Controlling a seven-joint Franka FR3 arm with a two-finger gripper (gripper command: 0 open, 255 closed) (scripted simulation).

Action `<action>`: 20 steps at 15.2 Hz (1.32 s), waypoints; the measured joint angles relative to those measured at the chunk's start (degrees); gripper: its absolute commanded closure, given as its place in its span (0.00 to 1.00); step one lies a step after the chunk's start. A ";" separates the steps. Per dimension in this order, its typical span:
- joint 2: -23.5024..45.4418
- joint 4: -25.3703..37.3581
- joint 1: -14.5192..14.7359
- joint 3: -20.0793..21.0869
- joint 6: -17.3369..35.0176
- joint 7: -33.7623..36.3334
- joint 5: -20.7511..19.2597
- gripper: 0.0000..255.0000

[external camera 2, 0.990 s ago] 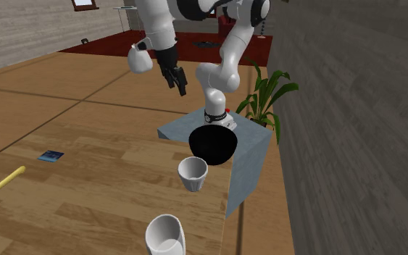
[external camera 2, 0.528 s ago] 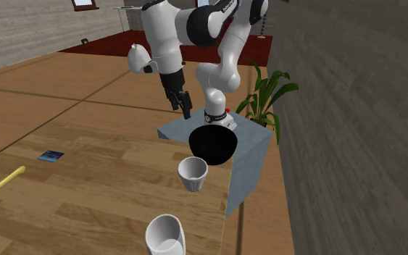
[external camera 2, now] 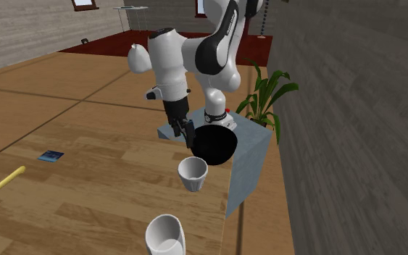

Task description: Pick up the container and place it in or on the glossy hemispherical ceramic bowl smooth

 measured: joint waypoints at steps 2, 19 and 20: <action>3.72 0.23 0.59 1.90 5.26 1.05 1.02 0.00; 12.86 -0.22 1.23 5.05 17.04 2.11 1.90 1.00; 12.86 -0.22 1.23 5.05 17.04 2.11 1.90 1.00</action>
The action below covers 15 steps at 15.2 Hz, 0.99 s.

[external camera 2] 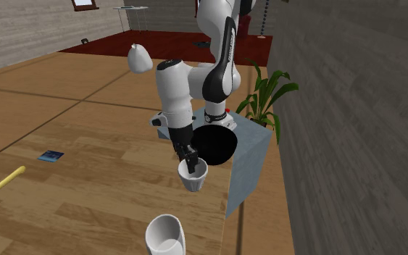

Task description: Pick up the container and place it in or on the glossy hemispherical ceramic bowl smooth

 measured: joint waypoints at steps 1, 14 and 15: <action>0.00 0.00 0.00 0.00 0.00 0.00 0.00 1.00; -2.35 1.37 -0.14 -0.45 -3.65 0.55 -0.42 1.00; -3.03 1.61 -0.17 -0.63 -4.59 0.58 -0.48 1.00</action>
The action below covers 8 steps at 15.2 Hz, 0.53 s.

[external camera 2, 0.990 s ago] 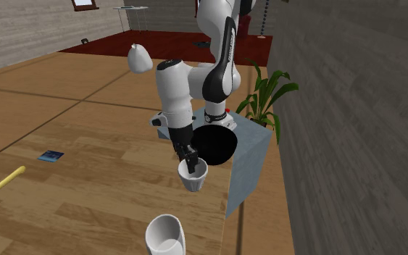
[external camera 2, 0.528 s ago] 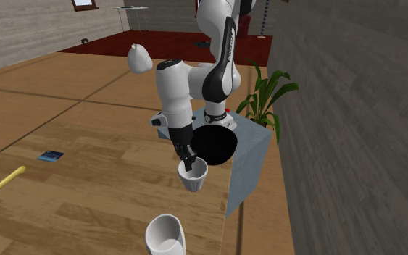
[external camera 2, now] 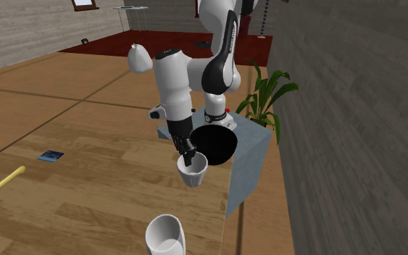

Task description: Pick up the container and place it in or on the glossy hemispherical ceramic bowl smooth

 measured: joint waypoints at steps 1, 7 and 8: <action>-0.47 0.28 -0.05 -0.14 -0.77 0.05 -0.09 1.00; -3.39 2.91 -0.24 -0.80 -6.21 1.02 -0.81 1.00; -3.79 3.34 -0.25 -0.87 -7.03 1.23 -0.91 1.00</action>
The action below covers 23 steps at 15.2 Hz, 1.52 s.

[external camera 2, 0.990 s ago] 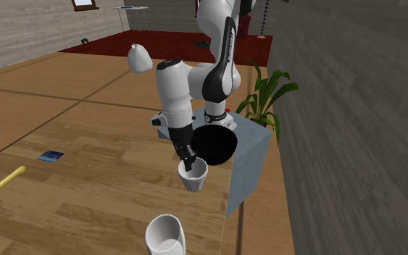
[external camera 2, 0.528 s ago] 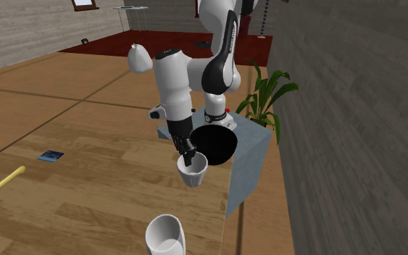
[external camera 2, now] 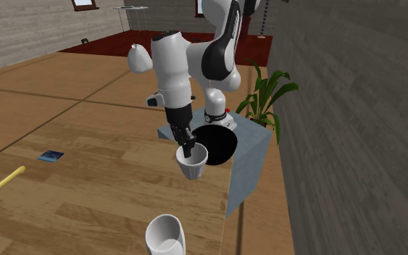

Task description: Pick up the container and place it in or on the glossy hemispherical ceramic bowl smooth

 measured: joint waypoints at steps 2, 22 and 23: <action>-0.94 0.82 -0.01 -0.20 -1.72 0.34 -0.17 1.00; -10.53 7.39 0.05 -3.26 -17.91 2.11 -1.28 1.00; -12.87 5.96 0.47 -3.58 -18.85 2.08 -0.91 1.00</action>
